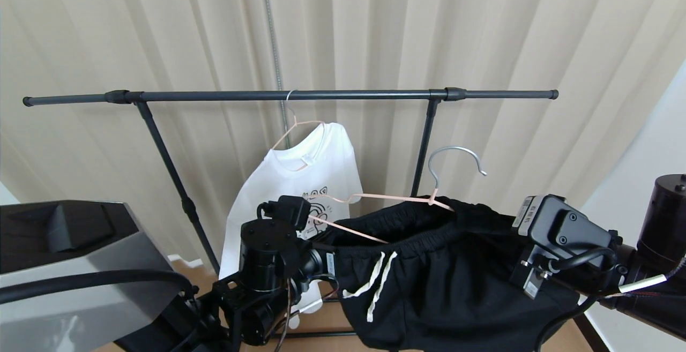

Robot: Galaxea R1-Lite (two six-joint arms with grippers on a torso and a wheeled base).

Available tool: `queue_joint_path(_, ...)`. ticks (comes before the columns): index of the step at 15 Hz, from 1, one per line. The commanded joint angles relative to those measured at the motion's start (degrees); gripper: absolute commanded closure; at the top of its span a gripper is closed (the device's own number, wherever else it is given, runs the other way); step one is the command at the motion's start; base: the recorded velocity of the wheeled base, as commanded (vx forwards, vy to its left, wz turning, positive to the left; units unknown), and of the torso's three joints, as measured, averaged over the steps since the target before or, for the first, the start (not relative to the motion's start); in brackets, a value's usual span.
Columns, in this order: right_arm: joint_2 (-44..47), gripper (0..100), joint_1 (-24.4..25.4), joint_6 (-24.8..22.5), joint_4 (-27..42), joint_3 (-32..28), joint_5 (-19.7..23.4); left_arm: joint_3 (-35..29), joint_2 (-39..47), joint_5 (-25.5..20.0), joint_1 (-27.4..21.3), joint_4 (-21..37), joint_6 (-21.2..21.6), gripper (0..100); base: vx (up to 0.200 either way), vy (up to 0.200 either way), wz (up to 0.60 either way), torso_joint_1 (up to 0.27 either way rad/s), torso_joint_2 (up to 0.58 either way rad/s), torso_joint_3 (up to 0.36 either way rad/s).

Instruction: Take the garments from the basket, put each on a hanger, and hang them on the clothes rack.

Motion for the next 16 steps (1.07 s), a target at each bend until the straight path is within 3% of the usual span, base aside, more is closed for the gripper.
queue_joint_path(1, 0.36, 100, -0.46, 0.02, -0.03, 0.09, 0.01, -0.37, -1.25, 0.04, 1.65, -0.02, 0.27, 100, 0.000, 0.000, 0.00, 0.000, 0.00, 0.000)
queue_joint_path(16, 0.10, 100, -2.84, -0.25, 0.15, 1.06, -0.07, -2.66, -5.03, -0.23, 11.76, -0.02, 4.05, 100, 0.000, 0.000, 0.00, 0.000, 0.00, 0.000)
